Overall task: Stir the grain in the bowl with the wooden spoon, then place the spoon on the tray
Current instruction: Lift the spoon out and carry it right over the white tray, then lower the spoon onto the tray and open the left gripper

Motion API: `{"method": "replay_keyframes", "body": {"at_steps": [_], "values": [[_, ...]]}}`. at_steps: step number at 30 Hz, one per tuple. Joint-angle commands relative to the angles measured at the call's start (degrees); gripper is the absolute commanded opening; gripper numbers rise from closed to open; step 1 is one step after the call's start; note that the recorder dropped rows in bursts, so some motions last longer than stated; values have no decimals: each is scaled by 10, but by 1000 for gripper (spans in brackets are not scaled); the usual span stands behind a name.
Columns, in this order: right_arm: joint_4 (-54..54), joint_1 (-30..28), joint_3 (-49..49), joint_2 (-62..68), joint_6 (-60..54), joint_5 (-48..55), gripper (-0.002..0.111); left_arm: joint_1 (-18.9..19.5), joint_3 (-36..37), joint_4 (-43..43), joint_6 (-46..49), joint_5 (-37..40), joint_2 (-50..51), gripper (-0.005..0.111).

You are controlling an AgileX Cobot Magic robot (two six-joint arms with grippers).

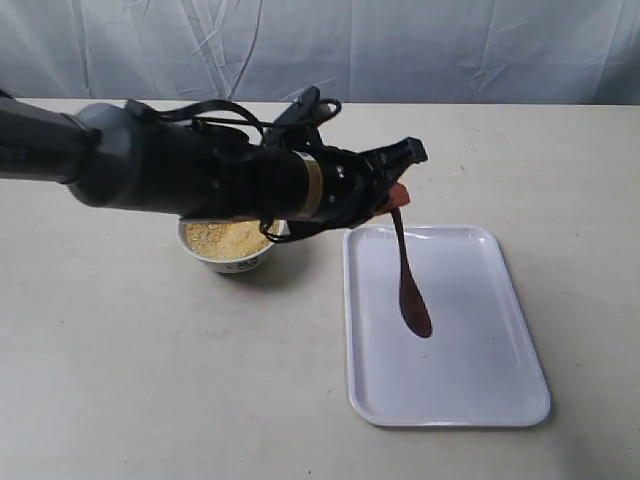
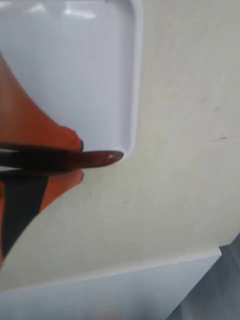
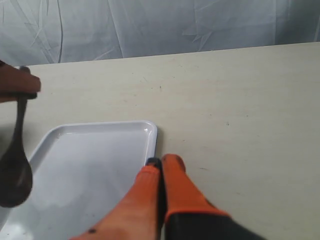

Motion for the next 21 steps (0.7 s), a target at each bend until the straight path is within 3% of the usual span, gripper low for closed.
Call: {"method": "replay_keyframes", "body": {"at_steps": [1,7,16,21], "values": [[0,1,1,-3,-2,-4,0,-30,-24,-15,-48,1,50,0],[0,1,1,-3,-2,-4,0,-50,-37,-15,-57,-2,85,6],[0,1,1,-3,-2,-4,0,-51,-37,27,-53,-10,86,49],[0,1,1,-3,-2,-4,0,-50,-37,118,-55,-5,74,49]]}}
